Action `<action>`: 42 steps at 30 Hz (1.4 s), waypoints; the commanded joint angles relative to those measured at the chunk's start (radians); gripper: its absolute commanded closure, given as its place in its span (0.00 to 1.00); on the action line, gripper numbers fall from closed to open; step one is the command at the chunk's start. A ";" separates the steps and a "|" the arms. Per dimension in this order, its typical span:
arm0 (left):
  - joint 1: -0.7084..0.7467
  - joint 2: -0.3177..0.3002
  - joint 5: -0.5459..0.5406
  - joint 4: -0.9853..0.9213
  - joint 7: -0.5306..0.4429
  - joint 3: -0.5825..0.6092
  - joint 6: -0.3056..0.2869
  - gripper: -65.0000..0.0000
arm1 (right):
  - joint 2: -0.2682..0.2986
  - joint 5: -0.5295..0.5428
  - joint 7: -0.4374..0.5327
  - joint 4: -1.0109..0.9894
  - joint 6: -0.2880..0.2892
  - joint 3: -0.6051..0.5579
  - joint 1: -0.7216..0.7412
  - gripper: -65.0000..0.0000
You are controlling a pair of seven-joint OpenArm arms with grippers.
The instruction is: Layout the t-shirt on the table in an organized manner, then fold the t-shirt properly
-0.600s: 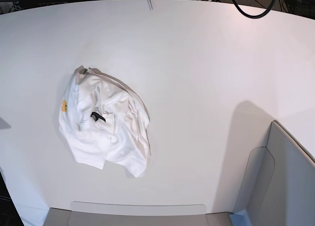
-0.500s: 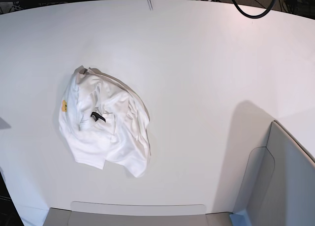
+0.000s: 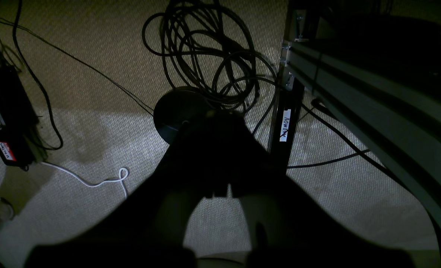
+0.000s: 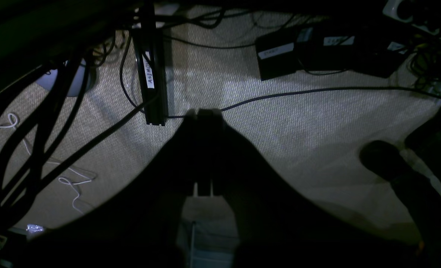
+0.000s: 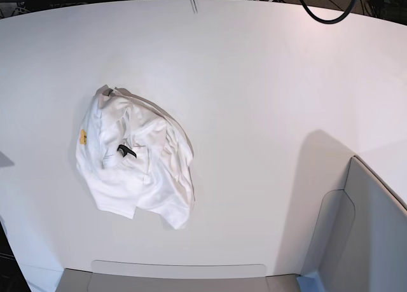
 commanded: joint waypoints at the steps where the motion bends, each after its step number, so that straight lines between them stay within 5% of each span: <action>1: 0.006 0.003 -0.004 0.001 -0.010 -0.002 0.007 1.00 | 0.003 -0.001 0.005 0.002 0.002 -0.001 -0.003 1.00; 16: 0.047 -0.001 -0.004 0.058 -0.019 -0.004 0.007 1.00 | 0.006 -0.001 0.005 0.003 0.002 -0.001 -0.021 1.00; 30: 0.326 -0.050 -0.005 0.383 -0.019 -0.005 0.007 1.00 | 0.058 -0.001 0.005 0.318 0.002 -0.001 -0.250 1.00; 42: 0.711 -0.075 -0.007 0.899 -0.010 -0.005 0.007 1.00 | 0.062 0.001 0.005 0.731 0.002 -0.001 -0.577 1.00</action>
